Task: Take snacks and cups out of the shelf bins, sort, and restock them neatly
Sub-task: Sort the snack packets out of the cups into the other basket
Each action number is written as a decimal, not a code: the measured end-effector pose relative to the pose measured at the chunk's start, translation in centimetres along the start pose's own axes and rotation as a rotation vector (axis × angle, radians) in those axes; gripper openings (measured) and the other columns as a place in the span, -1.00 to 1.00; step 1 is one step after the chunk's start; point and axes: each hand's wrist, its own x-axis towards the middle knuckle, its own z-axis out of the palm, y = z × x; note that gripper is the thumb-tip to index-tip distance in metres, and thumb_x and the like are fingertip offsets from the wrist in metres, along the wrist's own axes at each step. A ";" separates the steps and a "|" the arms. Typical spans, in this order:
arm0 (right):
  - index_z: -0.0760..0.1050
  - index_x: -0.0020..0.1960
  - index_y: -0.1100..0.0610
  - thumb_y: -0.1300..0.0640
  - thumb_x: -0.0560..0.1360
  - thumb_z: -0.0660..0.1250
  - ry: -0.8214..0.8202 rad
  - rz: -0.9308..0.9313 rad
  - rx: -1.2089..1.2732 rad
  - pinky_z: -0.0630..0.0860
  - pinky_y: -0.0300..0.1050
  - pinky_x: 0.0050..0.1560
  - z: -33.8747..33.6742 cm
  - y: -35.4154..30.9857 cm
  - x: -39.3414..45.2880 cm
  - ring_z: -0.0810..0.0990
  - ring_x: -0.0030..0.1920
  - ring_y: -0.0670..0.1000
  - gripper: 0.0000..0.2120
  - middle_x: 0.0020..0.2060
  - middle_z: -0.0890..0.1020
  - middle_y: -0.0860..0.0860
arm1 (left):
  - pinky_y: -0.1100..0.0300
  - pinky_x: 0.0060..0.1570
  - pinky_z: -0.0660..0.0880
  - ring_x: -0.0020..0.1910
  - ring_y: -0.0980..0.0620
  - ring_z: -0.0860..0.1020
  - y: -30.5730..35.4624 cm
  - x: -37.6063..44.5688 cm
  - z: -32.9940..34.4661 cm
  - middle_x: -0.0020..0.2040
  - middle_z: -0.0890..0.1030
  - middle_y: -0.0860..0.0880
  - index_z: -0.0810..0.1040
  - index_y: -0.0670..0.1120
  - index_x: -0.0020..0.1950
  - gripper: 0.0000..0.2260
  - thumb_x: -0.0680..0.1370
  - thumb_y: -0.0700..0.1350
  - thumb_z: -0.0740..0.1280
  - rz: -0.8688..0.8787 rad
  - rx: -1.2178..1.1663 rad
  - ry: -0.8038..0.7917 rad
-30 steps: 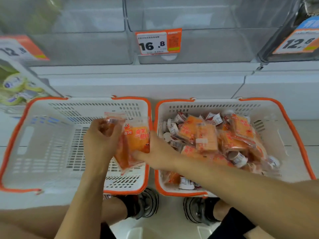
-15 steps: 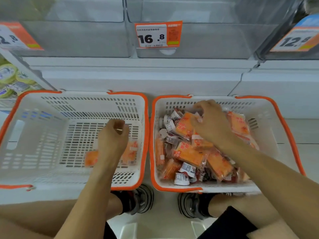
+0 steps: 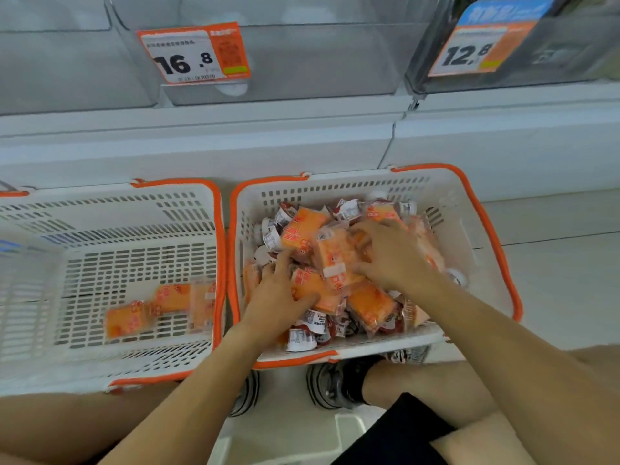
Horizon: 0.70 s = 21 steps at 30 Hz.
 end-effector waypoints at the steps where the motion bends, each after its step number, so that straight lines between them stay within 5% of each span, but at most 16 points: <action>1: 0.39 0.41 -0.09 -0.13 0.35 0.54 -0.001 -0.016 0.003 0.42 0.10 0.30 -0.2 0.3 -0.2 0.37 0.37 0.06 -0.31 0.13 0.62 -0.09 | 0.15 0.03 0.48 0.06 -0.01 0.56 0.1 0.1 -0.1 0.24 0.54 0.03 0.15 0.12 0.49 -0.25 0.44 0.02 0.53 -0.012 -0.049 0.013; 4: 0.30 0.48 -0.10 -0.14 0.32 0.56 -0.009 -0.059 0.011 0.41 0.08 0.30 -1.6 0.8 -0.7 0.35 0.37 0.07 -0.19 0.33 0.40 0.00 | 0.14 -0.21 0.60 -0.19 0.07 0.63 0.1 0.3 -0.7 -0.07 0.58 0.13 0.21 0.16 0.37 -0.27 0.39 -0.11 0.59 -0.087 -0.221 0.049; 8: 0.09 0.53 -0.24 -0.48 0.23 0.45 -0.010 0.107 0.152 0.17 0.33 0.46 -2.5 2.2 -0.4 0.05 0.57 0.24 0.00 0.55 0.09 0.02 | 0.33 -0.26 0.47 -0.11 0.21 0.54 0.2 0.4 -1.3 -0.01 0.53 0.11 0.31 0.08 0.41 -0.28 0.36 -0.09 0.62 -0.159 -0.331 0.113; 10: -0.03 0.58 -0.20 -0.61 0.17 0.36 -0.084 0.169 0.152 0.10 0.37 0.48 -1.8 2.7 -0.2 0.00 0.59 0.26 0.15 0.61 0.01 0.04 | 0.13 -0.19 0.62 -0.08 0.08 0.60 0.3 0.6 -1.3 0.00 0.58 -0.01 0.45 0.03 0.30 -0.48 0.41 -0.07 0.58 -0.167 -0.376 0.111; 13: -0.05 0.62 -0.10 -0.53 0.26 0.39 -0.121 0.171 0.103 0.29 0.30 0.45 -0.8 2.3 -0.6 0.19 0.54 0.28 0.14 0.59 0.12 0.13 | -0.20 -0.08 0.63 -0.03 -0.16 0.65 0.4 0.9 -1.2 -0.01 0.62 -0.16 0.58 -0.02 0.07 -0.76 0.48 0.01 0.50 -0.215 -0.462 0.113; 18: 0.24 0.48 -0.13 -0.17 0.40 0.48 -0.030 0.018 0.046 0.47 0.04 0.24 -1.2 0.2 -2.1 0.47 0.26 0.14 -0.27 0.38 0.31 0.10 | -0.12 0.07 0.62 0.03 -0.03 0.67 1.2 0.8 -1.2 0.11 0.62 0.01 0.49 0.07 0.16 -0.30 0.20 0.47 0.47 -0.339 -0.612 -0.039; 21: 0.31 0.46 -0.10 -0.09 0.42 0.48 -0.065 -0.064 0.037 0.38 -0.17 0.11 -0.9 -0.7 -3.1 0.44 0.20 0.07 -0.33 0.37 0.25 0.08 | -0.01 0.09 0.60 0.05 0.04 0.63 2.0 0.4 -0.9 0.11 0.59 0.10 0.46 0.04 0.25 -0.24 0.21 0.45 0.46 -0.275 -0.492 -0.019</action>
